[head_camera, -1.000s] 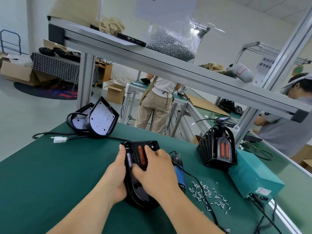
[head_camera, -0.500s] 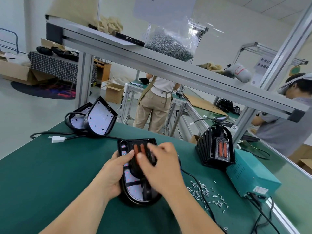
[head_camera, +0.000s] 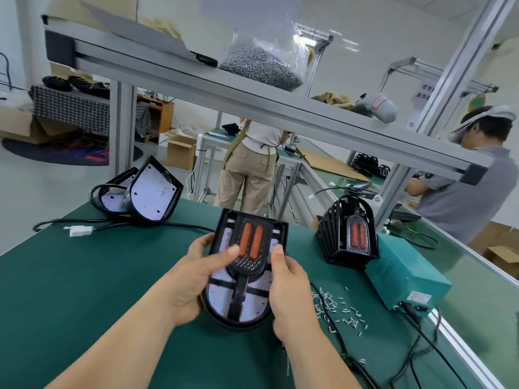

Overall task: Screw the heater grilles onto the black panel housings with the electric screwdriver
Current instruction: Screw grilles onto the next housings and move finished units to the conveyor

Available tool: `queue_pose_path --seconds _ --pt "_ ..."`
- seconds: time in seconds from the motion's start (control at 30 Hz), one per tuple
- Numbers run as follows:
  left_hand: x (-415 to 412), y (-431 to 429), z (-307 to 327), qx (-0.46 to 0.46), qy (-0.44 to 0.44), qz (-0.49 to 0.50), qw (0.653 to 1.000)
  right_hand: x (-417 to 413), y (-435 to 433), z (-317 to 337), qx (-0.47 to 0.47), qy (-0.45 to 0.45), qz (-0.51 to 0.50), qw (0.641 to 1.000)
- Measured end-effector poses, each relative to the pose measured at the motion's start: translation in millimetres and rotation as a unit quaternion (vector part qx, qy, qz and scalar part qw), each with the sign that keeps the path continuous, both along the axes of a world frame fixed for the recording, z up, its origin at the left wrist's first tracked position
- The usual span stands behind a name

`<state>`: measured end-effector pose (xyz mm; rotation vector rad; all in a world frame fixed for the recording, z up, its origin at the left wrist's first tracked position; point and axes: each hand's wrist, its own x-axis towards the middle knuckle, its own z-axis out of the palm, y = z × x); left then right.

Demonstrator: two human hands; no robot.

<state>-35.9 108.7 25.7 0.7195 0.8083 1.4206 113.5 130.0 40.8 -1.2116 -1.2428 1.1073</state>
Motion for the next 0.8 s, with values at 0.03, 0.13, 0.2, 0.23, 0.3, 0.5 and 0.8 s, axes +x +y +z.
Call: queue_pose_path --seconds 0.03,0.13,0.2,0.23,0.3,0.5,0.8 --pt "4.3 -2.0 -0.7 0.006 0.024 -0.02 1.0 1.4 0.2 0.0 0.004 0.011 -0.008 1.0" --pt "12.9 -6.7 -3.5 0.035 0.081 -0.06 0.994 5.0 1.3 0.6 0.009 0.01 -0.01 1.0" --pt "14.2 -6.3 -5.8 0.05 0.094 -0.054 0.993 5.6 -0.1 0.8 0.006 0.011 -0.008 1.0" --pt "13.8 -5.6 -7.0 0.054 0.093 -0.053 0.993 5.4 0.0 -0.1 0.005 0.008 -0.01 1.0" --pt "12.3 -5.1 -7.7 0.053 0.093 -0.054 0.993 3.8 0.0 -1.3 0.01 -0.002 -0.005 1.0" --pt "-11.6 -1.7 -4.3 0.011 0.102 0.046 0.994 39.3 20.0 17.2 0.022 -0.08 -0.078 0.994" --pt "-16.7 -2.0 -16.2 -0.062 0.153 0.01 0.986 54.2 22.2 -10.2 -0.053 -0.442 -0.045 0.894"
